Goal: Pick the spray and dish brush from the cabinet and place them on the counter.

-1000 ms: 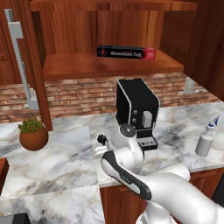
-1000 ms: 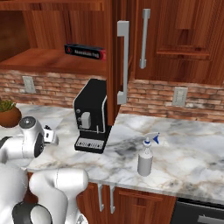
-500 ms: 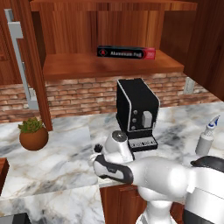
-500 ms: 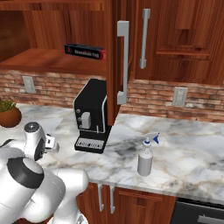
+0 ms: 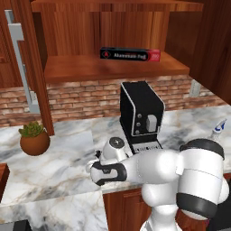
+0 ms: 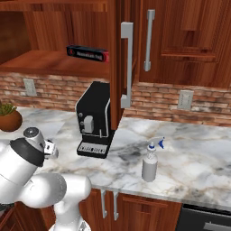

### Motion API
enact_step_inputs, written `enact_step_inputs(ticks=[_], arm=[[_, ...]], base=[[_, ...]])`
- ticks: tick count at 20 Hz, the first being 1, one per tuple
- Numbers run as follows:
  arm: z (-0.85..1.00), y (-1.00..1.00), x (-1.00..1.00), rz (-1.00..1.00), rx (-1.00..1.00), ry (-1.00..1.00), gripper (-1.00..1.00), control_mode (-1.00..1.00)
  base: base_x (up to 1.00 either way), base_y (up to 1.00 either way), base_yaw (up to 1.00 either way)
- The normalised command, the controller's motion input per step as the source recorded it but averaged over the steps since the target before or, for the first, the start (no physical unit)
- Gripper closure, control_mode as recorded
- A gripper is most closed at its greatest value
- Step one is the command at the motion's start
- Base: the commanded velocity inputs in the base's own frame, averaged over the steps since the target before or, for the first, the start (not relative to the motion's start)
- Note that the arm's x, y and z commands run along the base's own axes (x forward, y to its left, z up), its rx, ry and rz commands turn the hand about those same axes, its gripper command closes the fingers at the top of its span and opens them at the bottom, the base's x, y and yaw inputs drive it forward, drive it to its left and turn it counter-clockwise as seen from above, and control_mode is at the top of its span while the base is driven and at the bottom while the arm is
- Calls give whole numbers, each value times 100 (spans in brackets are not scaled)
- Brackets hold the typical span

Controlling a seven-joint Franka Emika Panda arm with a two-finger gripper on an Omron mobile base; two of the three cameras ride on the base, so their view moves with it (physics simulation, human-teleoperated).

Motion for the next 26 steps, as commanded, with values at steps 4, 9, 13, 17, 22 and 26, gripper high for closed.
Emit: enact_step_inputs(ticks=[4,9,13,17,22,26], arm=[[-29,0,13,0,0,1,100,-100],[-23,0,4,0,0,1,-100,-100],[-1,-10,-5,0,0,0,-100,-100],[8,-36,-22,0,0,-2,-100,-100],[34,-48,-31,0,0,-6,-100,-100],[56,-48,-49,0,0,-3,-100,-100]], base=[[0,0,0],[0,0,0],[0,0,0],[0,0,0],[0,0,0],[0,0,0]])
